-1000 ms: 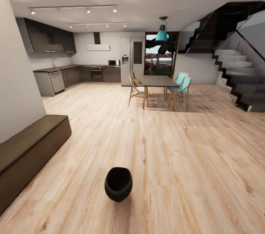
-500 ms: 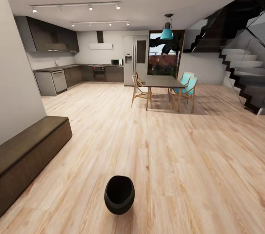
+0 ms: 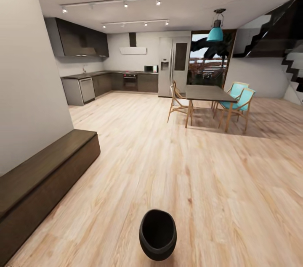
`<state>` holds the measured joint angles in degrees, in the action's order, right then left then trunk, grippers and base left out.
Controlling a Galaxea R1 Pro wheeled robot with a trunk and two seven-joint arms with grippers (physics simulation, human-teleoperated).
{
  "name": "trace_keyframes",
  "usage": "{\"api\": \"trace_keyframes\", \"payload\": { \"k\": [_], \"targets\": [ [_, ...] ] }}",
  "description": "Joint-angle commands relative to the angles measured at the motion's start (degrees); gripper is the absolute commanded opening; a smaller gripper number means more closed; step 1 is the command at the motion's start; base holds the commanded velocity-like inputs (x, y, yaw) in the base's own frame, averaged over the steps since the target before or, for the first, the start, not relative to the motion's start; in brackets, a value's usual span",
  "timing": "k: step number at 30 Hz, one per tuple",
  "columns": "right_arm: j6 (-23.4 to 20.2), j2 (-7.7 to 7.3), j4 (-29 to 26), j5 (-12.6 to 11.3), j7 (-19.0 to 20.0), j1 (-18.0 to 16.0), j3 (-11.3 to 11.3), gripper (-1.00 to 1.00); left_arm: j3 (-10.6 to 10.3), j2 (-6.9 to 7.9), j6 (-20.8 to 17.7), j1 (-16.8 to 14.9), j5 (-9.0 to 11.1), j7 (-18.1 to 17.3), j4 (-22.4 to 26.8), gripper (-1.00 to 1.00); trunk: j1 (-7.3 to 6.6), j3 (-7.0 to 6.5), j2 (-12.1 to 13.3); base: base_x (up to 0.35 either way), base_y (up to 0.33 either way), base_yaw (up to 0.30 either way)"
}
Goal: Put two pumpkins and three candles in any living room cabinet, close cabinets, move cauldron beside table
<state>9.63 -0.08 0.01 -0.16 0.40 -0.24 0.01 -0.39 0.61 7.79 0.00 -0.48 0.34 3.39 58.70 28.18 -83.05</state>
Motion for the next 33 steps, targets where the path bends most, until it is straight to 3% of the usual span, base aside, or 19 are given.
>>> {"api": "trace_keyframes", "payload": {
  "k": [1,11,33],
  "targets": [
    [0.21,-0.01,0.02,-0.02,0.04,-0.02,-0.01,1.0,-0.05,0.0,0.12,0.0,-0.05,0.03,0.03,1.0,0.03,0.11,-0.03,0.271,0.225,0.225],
    [0.07,-0.01,0.04,0.63,0.05,-0.02,0.08,1.0,-0.05,0.0,0.12,0.0,-0.05,0.03,0.03,1.0,0.03,0.3,-0.03,0.271,0.185,0.075],
    [2.91,-0.06,0.07,0.0,0.04,-0.02,-0.13,1.0,-0.05,0.05,0.2,0.0,-0.08,0.06,0.07,1.0,0.03,0.3,-0.03,0.141,0.004,0.0]
  ]
}}
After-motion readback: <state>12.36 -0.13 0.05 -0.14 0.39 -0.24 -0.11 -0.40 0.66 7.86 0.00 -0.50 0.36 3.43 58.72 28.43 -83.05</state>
